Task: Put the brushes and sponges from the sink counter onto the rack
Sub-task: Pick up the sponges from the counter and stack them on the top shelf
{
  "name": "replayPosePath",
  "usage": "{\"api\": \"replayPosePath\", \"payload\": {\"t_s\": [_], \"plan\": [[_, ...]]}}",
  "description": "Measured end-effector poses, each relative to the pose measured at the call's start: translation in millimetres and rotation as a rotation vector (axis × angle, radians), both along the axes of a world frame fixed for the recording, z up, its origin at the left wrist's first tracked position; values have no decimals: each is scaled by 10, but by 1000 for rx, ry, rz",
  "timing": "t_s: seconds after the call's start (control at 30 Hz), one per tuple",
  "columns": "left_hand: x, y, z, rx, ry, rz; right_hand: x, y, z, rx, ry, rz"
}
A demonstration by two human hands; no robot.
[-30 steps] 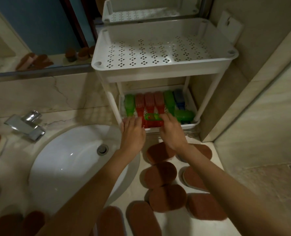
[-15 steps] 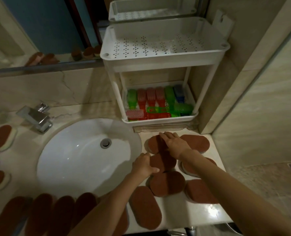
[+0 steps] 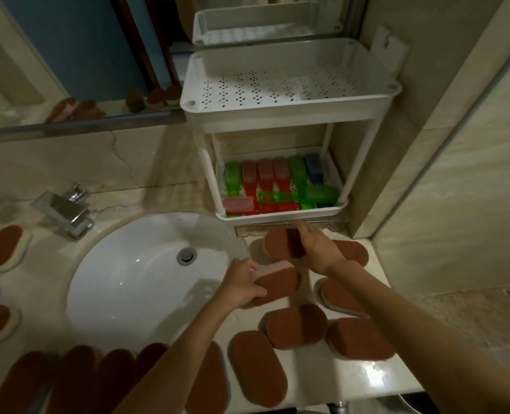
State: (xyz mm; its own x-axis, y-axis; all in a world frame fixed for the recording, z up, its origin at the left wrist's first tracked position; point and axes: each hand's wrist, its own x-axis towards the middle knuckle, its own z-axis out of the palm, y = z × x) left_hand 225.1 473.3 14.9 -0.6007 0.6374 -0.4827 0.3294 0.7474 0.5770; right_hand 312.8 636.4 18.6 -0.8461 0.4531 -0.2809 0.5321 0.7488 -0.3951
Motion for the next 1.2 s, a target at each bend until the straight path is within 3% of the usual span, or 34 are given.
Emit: {"api": "replayPosePath", "payload": {"t_s": [0.5, 0.7, 0.83, 1.07, 1.2], "plan": [[-304, -153, 1725, 628, 264, 66, 267, -221, 1529, 200, 554, -163], [-482, -33, 2397, 748, 240, 93, 72, -88, 2105, 222, 721, -225], [-673, 211, 2588, 766, 265, 241, -200, 100, 2345, 145, 801, -352], [-858, 686, 2535, 701, 293, 354, -745, 308, 2431, 157, 602, -509], [-913, 859, 2400, 501, 430, 259, -1008, 372, 2334, 180, 393, -512]]}}
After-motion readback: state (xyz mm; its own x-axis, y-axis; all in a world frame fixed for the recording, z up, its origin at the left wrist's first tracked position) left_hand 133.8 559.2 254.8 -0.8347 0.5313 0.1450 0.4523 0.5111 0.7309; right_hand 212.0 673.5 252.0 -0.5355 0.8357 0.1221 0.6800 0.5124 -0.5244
